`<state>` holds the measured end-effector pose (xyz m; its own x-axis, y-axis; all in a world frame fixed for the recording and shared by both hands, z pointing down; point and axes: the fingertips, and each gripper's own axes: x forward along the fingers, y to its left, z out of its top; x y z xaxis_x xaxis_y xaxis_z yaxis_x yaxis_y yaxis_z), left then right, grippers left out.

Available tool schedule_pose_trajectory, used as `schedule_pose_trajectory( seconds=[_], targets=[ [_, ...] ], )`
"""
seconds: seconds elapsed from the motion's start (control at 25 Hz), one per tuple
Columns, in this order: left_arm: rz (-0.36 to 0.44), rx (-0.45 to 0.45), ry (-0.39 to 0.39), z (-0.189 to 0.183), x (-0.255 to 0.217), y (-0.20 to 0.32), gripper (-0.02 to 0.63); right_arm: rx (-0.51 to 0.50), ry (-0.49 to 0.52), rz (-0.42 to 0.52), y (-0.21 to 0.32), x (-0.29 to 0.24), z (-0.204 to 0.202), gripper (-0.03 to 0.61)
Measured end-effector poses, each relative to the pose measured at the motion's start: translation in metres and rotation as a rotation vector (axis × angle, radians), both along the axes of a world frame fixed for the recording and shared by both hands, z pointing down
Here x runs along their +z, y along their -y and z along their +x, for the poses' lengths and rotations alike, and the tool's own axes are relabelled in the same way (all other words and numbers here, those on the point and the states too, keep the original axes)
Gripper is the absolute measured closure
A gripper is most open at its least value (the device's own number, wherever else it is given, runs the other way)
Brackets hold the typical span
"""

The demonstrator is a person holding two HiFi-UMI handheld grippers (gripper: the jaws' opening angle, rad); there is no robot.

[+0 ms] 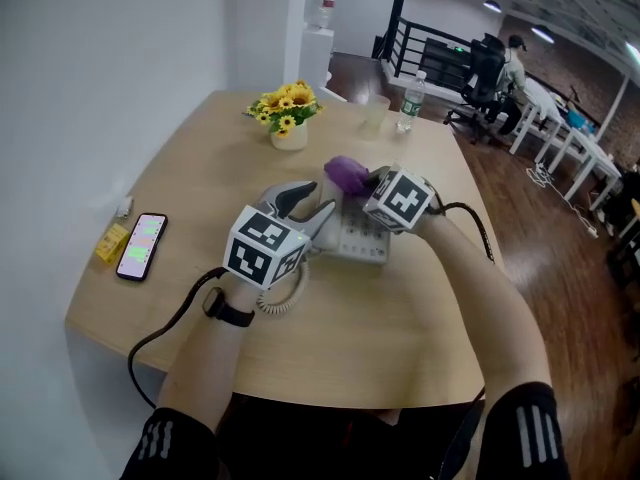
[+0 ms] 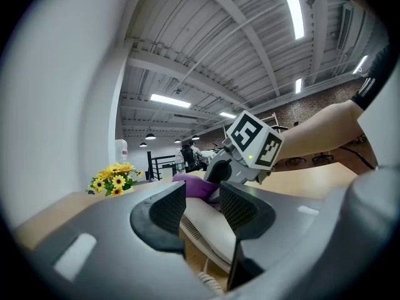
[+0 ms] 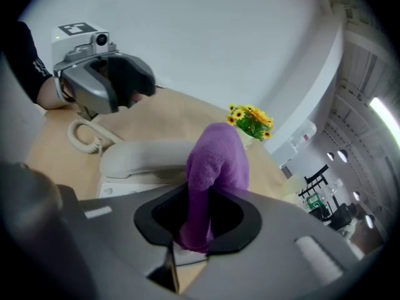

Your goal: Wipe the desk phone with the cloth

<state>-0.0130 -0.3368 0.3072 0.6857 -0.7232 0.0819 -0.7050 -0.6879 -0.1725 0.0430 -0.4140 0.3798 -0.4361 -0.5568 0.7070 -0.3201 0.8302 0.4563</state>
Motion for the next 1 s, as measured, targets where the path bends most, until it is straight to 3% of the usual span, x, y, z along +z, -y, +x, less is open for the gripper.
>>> schedule_pose_trajectory(
  seconds=[0.52, 0.76, 1.0],
  targets=[
    [0.001, 0.011, 0.039, 0.007, 0.008, -0.001, 0.451, -0.228, -0.075, -0.075, -0.118, 0.034, -0.016, 0.500],
    [0.006, 0.019, 0.055, 0.011, 0.011, -0.003, 0.451, -0.271, -0.121, -0.038, -0.137, 0.039, -0.011, 0.500],
    [0.005, 0.021, 0.058, 0.012, 0.010, -0.004, 0.451, -0.225, -0.128, -0.045, -0.139, 0.039, 0.021, 0.500]
  ],
)
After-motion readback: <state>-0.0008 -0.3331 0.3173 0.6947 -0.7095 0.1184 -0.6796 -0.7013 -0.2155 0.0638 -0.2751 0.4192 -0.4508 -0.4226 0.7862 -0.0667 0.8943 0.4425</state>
